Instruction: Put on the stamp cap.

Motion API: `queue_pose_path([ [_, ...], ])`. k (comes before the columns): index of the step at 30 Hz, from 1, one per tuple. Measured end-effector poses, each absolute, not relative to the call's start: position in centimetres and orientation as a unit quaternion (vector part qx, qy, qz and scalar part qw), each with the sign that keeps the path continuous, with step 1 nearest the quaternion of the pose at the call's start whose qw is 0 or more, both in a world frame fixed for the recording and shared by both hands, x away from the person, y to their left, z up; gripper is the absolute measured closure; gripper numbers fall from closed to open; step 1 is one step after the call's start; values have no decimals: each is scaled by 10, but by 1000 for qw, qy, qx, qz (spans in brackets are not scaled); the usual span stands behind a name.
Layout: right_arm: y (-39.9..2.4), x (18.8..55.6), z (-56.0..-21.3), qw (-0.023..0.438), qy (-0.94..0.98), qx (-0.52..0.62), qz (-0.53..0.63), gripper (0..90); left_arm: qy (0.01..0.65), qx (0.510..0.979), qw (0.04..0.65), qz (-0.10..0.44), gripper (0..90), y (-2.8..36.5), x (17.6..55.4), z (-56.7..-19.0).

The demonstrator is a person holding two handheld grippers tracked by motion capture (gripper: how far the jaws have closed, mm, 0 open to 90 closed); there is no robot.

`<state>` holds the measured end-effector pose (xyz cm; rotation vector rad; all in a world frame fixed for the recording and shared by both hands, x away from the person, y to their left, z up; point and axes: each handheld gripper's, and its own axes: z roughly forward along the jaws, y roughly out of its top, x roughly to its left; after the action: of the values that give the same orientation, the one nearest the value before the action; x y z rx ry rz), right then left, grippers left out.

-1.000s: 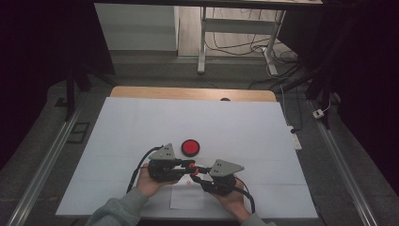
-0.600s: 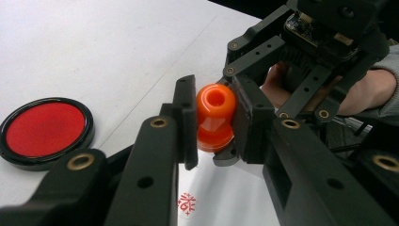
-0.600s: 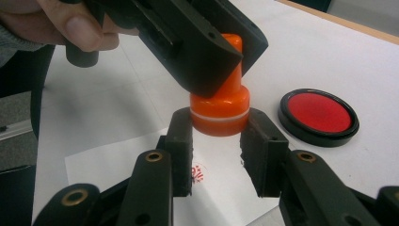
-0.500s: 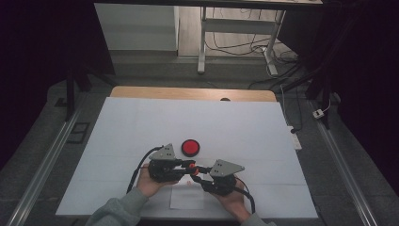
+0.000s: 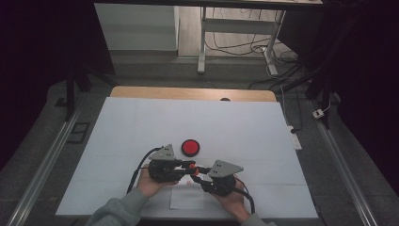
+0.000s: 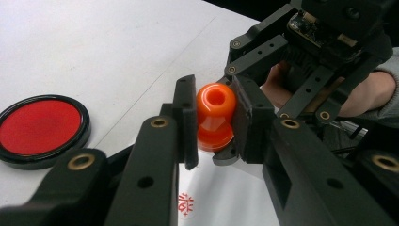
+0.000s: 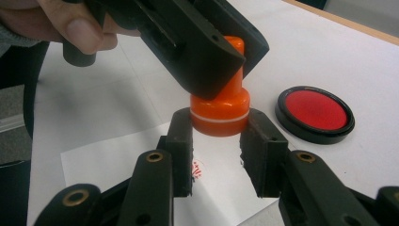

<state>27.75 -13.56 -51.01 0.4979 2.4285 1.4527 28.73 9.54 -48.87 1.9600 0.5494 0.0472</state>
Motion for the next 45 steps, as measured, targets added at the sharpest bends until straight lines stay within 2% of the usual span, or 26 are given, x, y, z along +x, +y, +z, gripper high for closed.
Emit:
queue_pose_path([
  [17,-134,275,-507,143,849,162,483,645,225,820,523,47,724,89,279,-491],
  [45,-137,277,-508,136,841,164,497,630,229,817,528,38,721,91,282,-489],
])
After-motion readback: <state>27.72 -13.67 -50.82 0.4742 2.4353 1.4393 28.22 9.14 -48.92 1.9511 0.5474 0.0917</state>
